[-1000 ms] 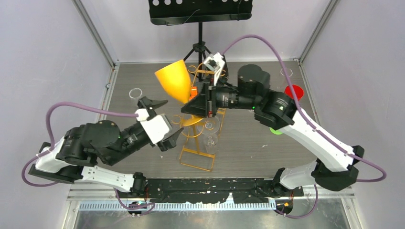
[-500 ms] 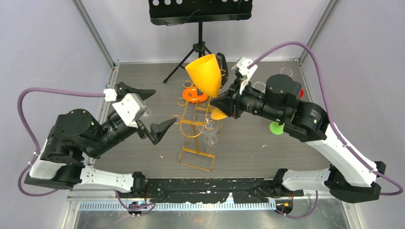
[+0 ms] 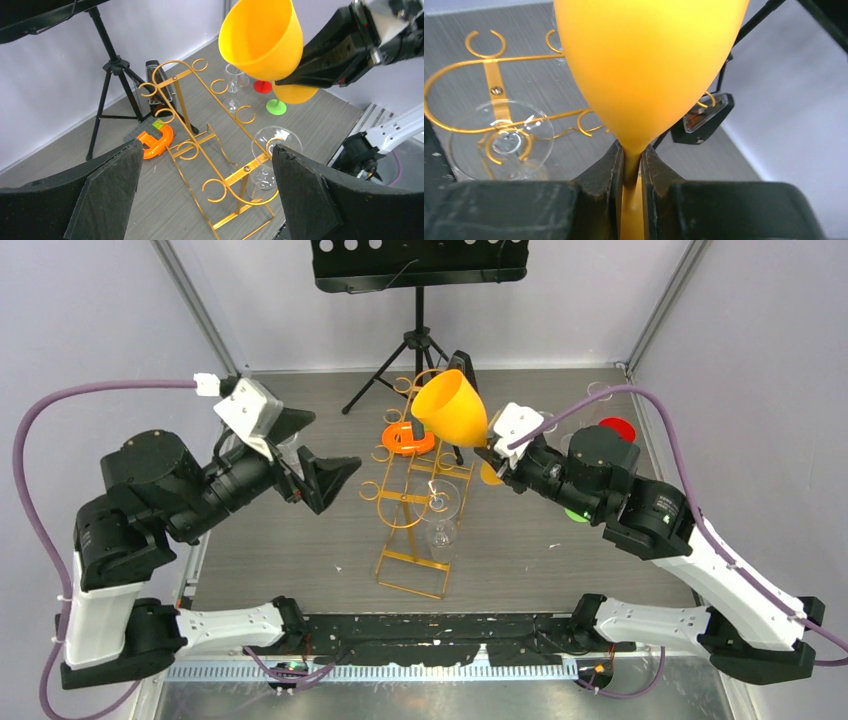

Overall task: Take the wine glass off the wine glass rack
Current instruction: Place the wine glass at the center of the board.

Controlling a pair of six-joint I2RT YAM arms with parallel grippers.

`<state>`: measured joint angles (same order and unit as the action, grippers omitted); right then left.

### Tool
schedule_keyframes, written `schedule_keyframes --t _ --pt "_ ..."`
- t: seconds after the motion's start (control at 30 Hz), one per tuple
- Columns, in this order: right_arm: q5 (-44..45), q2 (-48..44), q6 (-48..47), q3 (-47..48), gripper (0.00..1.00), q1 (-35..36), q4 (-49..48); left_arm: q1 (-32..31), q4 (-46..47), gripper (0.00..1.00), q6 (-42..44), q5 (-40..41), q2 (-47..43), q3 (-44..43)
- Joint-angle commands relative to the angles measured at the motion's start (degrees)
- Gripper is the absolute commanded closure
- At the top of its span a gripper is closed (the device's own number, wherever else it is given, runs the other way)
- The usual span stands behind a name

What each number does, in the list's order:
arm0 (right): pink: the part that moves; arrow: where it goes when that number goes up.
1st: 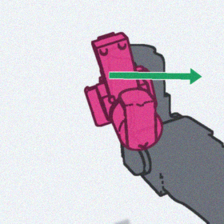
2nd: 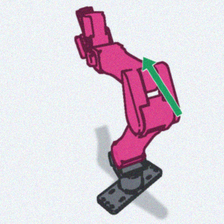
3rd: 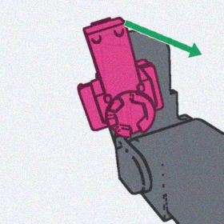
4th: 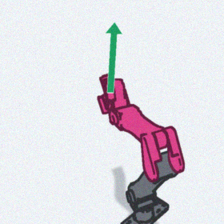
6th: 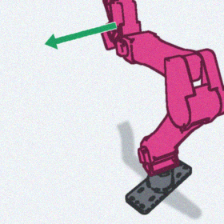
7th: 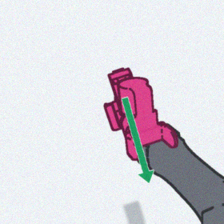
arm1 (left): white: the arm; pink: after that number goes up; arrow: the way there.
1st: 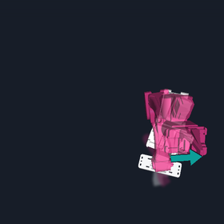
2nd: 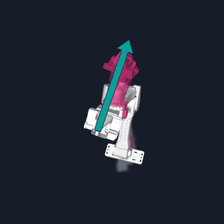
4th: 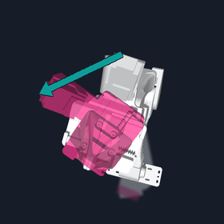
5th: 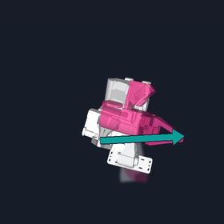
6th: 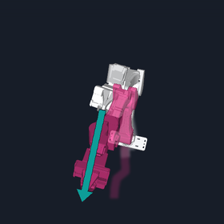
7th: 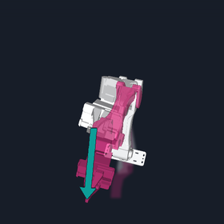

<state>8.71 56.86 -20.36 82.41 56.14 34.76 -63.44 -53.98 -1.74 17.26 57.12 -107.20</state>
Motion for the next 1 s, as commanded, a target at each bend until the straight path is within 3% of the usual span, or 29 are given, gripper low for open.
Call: schedule_keyframes --t 0.0,0.47,0.7,0.97 --pt "-0.92 -1.52 -11.39 -1.95 0.94 0.2 -7.33 6.99 -2.45 0.0 -6.76 -11.23 1.78 -4.49" --pt "0.09 1.62 -30.84 -1.84 0.94 6.89 -11.0 37.32 0.31 0.07 -24.39 -45.6 2.47 2.31" --pt "2.9 4.73 -34.22 0.42 0.94 9.7 -11.47 43.25 6.56 0.09 -31.13 -55.89 1.7 9.04" --pt "4.83 6.65 -35.35 1.69 0.94 12.43 -14.09 44.7 7.75 0.13 -31.85 -59.19 1.47 11.52"
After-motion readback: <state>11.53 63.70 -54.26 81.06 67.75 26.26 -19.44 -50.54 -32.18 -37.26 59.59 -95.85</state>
